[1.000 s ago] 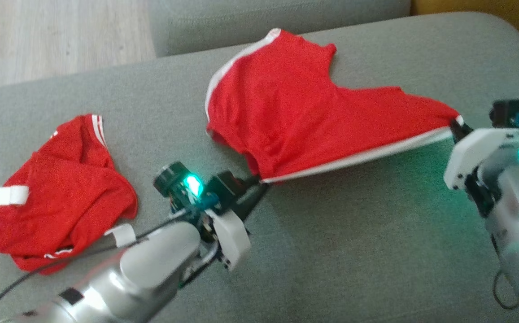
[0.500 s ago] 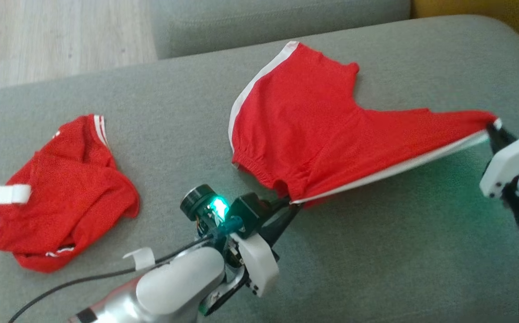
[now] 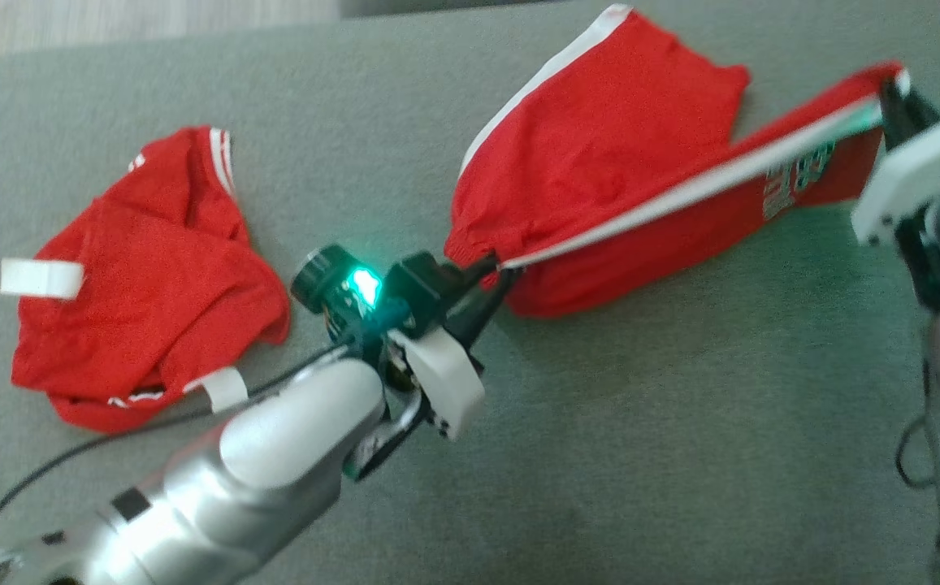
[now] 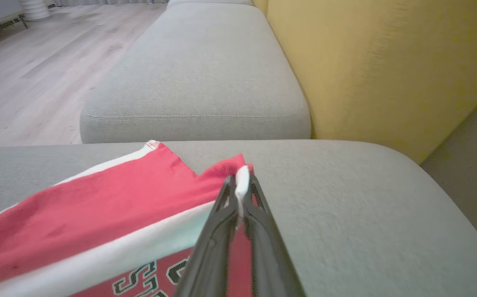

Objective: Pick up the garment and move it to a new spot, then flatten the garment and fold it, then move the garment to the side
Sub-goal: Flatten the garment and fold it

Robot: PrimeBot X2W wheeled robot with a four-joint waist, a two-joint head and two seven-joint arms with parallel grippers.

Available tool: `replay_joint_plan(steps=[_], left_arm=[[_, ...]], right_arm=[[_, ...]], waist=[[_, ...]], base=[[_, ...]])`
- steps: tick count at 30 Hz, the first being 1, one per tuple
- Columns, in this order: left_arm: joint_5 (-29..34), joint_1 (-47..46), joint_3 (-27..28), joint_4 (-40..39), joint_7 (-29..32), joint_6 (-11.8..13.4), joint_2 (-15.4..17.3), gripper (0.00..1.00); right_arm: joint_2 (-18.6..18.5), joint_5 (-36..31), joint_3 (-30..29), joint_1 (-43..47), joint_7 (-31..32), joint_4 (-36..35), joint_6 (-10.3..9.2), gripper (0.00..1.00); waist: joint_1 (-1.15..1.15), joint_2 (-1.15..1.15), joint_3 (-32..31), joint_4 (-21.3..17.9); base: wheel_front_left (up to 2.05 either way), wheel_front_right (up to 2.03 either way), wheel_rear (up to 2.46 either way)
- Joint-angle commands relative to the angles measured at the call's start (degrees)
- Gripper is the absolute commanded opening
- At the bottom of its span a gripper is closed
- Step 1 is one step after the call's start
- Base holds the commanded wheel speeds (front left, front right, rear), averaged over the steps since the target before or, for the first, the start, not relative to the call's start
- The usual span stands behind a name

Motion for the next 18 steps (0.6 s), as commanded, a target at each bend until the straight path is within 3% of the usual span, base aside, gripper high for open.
replay_joint_plan(steps=[1,9,18], left_arm=[[-0.25,-3.33,2.59,-0.86,-0.30,-0.09,0.86,0.00],[-0.18,-7.94,3.60,2.28,0.03,-1.04,-0.42,0.00],[0.29,-12.15,3.87,6.76,-0.97,-1.94,-3.48,0.00]], right_arm=[[0.30,-0.62,0.84,-2.88,-0.21,-1.67,-0.05,0.00],[2.19,-6.04,2.05,-14.01,-3.70,5.95,-0.05,0.00],[3.39,-12.23,1.37,-24.78,-11.11,19.30,-0.05,0.00]], waist=[[-0.01,0.00,1.92,1.60],[-0.01,0.00,7.55,4.92],[-0.01,0.00,12.67,8.93]], base=[[0.00,0.00,0.00],[0.00,0.00,0.00],[0.00,0.00,0.00]])
